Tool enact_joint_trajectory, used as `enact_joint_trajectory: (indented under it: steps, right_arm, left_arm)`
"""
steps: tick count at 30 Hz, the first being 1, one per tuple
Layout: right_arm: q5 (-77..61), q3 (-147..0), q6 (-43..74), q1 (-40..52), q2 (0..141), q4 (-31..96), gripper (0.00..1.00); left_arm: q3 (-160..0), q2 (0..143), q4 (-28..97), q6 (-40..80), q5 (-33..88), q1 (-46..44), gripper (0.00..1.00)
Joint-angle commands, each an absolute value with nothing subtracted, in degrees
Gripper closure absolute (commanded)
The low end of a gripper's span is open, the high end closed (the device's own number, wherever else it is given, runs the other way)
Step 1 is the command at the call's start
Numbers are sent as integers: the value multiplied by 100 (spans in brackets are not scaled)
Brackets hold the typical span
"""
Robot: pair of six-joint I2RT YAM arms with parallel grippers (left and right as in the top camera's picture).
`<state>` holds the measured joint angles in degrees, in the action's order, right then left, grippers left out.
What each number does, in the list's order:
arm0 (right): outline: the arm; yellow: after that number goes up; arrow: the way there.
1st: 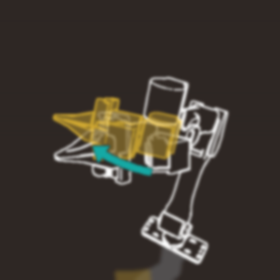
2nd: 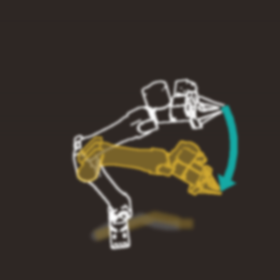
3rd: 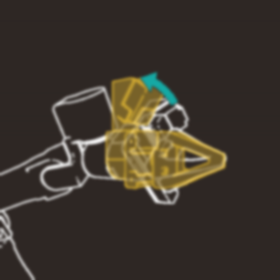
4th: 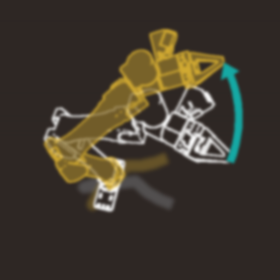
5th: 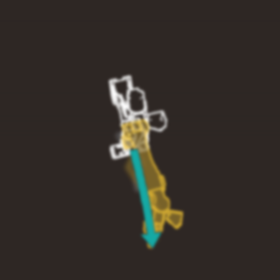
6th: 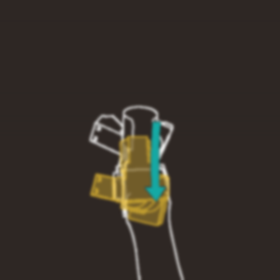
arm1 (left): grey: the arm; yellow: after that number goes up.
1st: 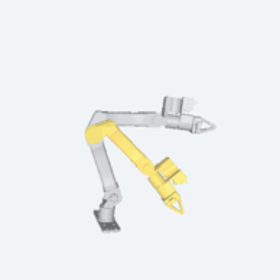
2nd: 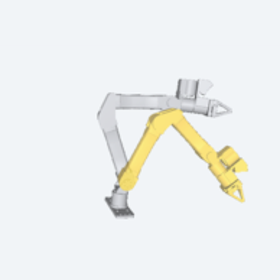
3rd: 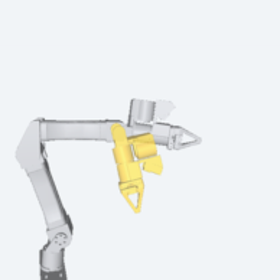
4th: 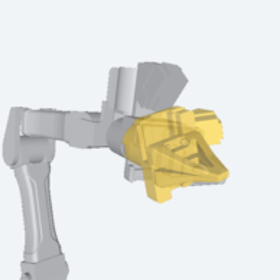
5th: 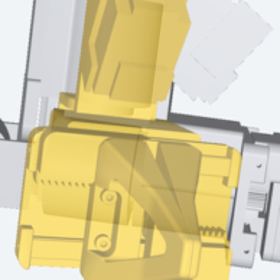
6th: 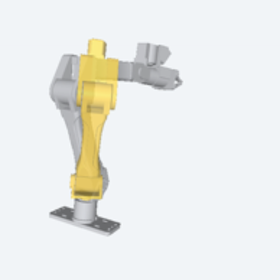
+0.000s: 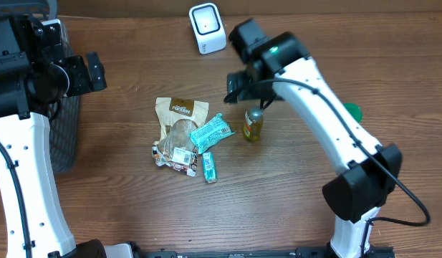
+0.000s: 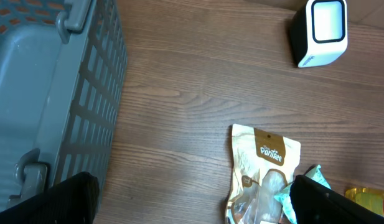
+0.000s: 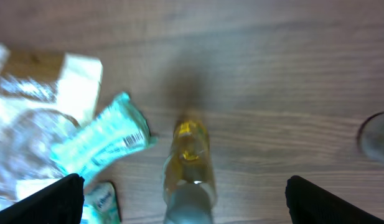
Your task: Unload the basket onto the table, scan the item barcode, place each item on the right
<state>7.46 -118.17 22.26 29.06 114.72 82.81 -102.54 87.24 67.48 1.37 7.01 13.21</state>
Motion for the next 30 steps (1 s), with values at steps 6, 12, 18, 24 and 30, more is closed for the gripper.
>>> enact_joint_trajectory:
  steps: [6,12,18,24,30]
  right_arm:
    - [773,-12145,2235,2383,11251,8589,0]
    - [770,-12145,2257,1922,11251,8602,0]
    - [768,-12055,2255,1450,11255,8656,0]
    - [766,-11900,2257,1249,11284,8694,0]
    - [768,-11767,2255,1223,11290,8683,0]
  left_arm:
    - [-10318,8737,6731,172,690,1310,0]
    - [-10318,8737,6731,172,690,1310,0]
    - [-10318,8737,6731,172,690,1310,0]
    - [-10318,8737,6731,172,690,1310,1]
    - [-10318,8737,6731,172,690,1310,0]
